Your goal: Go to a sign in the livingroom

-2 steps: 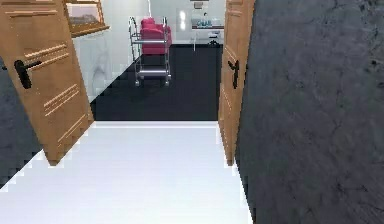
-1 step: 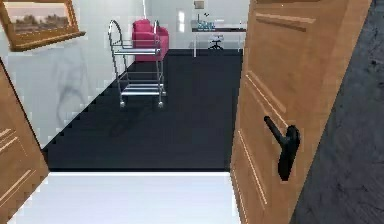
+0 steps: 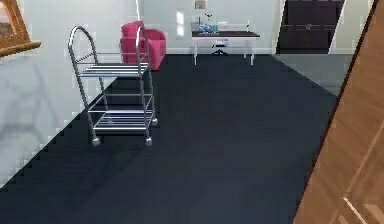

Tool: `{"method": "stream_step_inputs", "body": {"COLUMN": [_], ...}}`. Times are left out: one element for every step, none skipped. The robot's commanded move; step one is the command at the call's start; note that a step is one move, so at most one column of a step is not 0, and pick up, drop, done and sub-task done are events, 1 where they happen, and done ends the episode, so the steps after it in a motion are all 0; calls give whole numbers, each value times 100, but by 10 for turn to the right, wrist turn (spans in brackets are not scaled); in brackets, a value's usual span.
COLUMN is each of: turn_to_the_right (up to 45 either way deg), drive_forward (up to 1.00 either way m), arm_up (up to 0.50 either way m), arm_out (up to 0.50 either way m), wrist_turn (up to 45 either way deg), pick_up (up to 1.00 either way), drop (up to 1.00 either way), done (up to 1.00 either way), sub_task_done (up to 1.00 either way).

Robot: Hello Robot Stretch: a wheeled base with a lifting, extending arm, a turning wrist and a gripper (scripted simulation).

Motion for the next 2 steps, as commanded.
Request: {"method": "stream_step_inputs", "body": {"turn_to_the_right": [0, 0], "drive_forward": [65, 100], "arm_up": [0, 0], "arm_out": [0, 0], "wrist_turn": [0, 0], "pick_up": [0, 0], "drop": [0, 0], "done": [0, 0], "sub_task_done": [0, 0]}}
